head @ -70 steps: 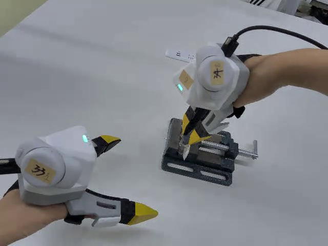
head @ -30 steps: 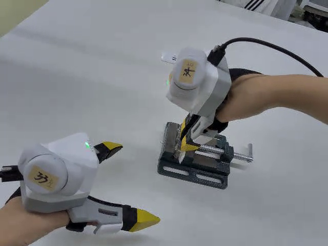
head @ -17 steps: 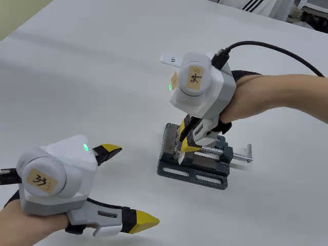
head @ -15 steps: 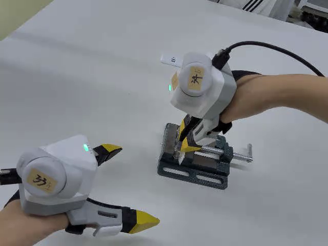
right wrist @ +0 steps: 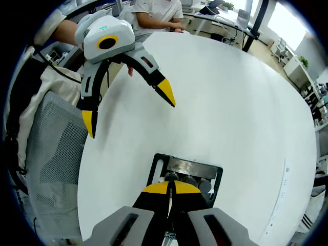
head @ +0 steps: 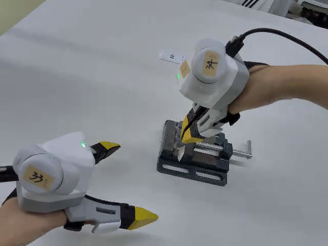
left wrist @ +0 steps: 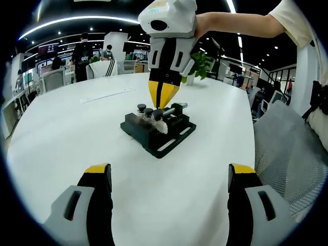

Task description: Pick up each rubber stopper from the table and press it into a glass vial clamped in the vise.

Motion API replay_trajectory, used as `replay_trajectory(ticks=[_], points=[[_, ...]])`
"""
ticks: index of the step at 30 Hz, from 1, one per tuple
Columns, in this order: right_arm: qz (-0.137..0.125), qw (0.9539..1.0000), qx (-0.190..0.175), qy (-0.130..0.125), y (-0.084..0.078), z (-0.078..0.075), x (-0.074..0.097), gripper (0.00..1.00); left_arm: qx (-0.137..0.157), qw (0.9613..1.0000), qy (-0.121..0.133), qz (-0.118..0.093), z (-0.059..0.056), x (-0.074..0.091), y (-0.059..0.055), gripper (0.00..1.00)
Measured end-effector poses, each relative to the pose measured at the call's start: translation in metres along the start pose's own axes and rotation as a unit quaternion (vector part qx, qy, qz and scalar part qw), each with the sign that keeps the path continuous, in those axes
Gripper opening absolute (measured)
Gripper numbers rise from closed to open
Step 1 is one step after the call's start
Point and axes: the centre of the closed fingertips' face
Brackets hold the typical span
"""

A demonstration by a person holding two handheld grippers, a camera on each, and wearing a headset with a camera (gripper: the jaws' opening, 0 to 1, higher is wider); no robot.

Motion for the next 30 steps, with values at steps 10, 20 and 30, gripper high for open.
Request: replay_trajectory(ticks=[10, 20, 30], points=[[-0.006, 0.9999, -0.01, 0.007, -0.0001, 0.0021, -0.004, 0.0, 0.004, 1.0, -0.004, 0.004, -0.0024, -0.002, -0.0026, 0.93], [-0.012, 0.9997, -0.016, 0.014, 0.0009, 0.0031, -0.007, 0.0, 0.007, 0.9999, -0.006, 0.008, -0.002, -0.0028, -0.0058, 0.93], [-0.01, 0.9997, -0.016, 0.016, 0.0014, 0.0045, -0.0078, 0.0, 0.012, 0.9998, -0.011, 0.008, -0.0031, -0.0066, -0.0077, 0.92]])
Point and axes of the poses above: the centre of the closed fingertips' face, and the gripper's own axes: x roughly backward along the fingers, z roughly to its left, y roughly out of its top
